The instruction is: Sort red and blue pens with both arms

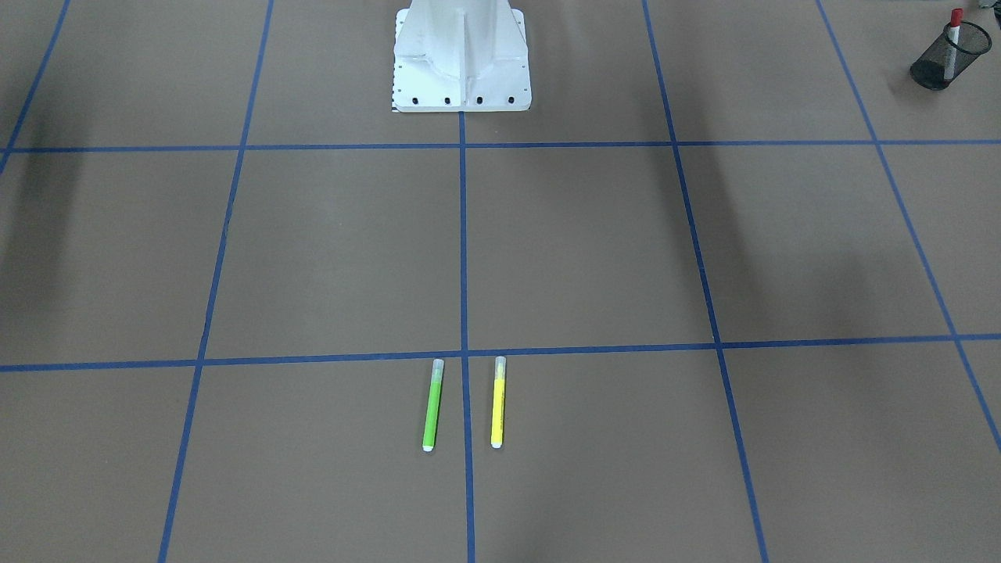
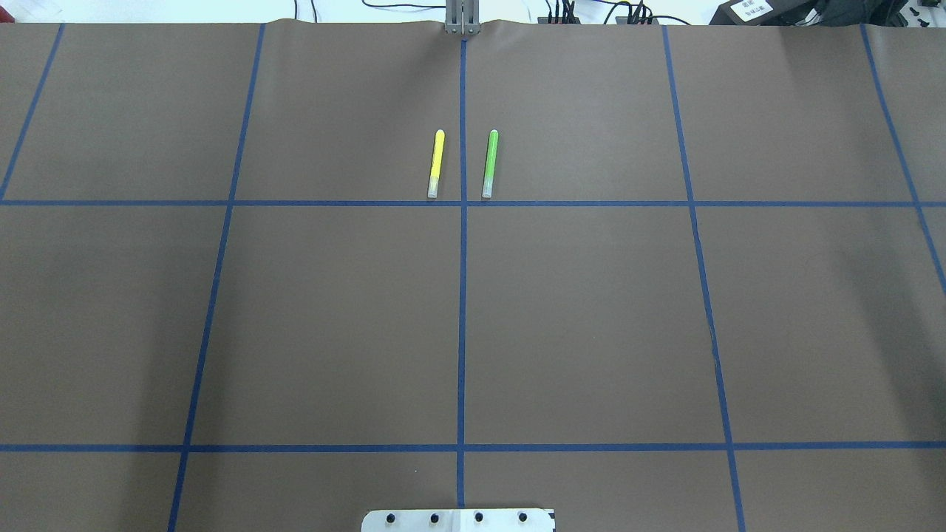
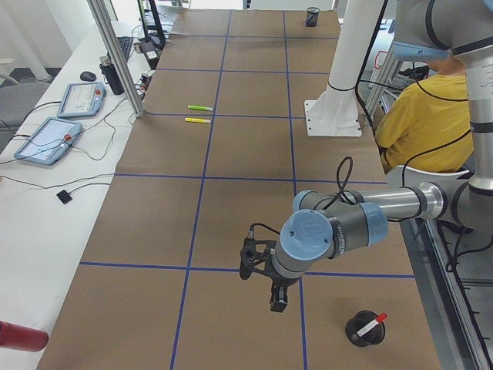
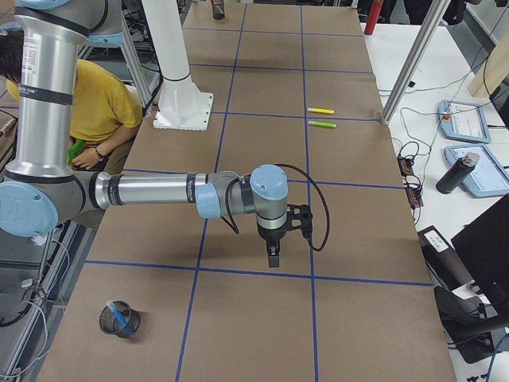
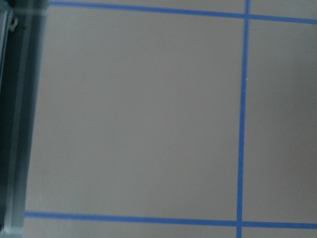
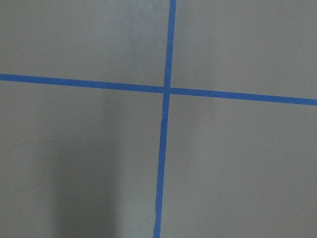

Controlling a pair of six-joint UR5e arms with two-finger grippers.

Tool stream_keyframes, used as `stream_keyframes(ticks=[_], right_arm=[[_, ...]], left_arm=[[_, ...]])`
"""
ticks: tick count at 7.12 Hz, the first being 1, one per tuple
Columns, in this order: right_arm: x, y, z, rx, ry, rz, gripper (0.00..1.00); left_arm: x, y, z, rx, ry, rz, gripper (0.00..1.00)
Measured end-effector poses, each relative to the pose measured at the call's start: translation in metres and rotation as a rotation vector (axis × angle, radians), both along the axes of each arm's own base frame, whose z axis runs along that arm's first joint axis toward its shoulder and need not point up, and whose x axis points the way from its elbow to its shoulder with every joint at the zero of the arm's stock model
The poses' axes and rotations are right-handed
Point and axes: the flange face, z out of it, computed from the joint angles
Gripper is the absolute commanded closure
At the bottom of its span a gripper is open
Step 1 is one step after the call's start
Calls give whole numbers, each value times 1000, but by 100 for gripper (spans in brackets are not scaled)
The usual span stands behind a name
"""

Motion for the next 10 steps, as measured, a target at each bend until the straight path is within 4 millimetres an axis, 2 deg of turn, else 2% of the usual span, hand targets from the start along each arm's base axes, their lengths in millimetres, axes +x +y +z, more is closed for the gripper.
stream_keyframes(ticks=[2,4,5,6,7,10], right_arm=[[0,3,2,-6,0,0,0],[0,4,3,-8,0,0,0],[0,4,4,-10,0,0,0],[0,4,5,-12,-1,-1,0],[0,4,5,-12,-1,-1,0],[0,4,5,-11,-1,-1,0]], left_arm=[[38,-46,-22,-11,-3,37,0],[80,-87,-43,-53,-7,57,0],[101,-103,-48,-66,-16,68,0],[115,-115,-41,-56,-32,79,0],[122,-121,-33,-33,-39,86,0],[124,-120,-17,-29,-35,90,0]])
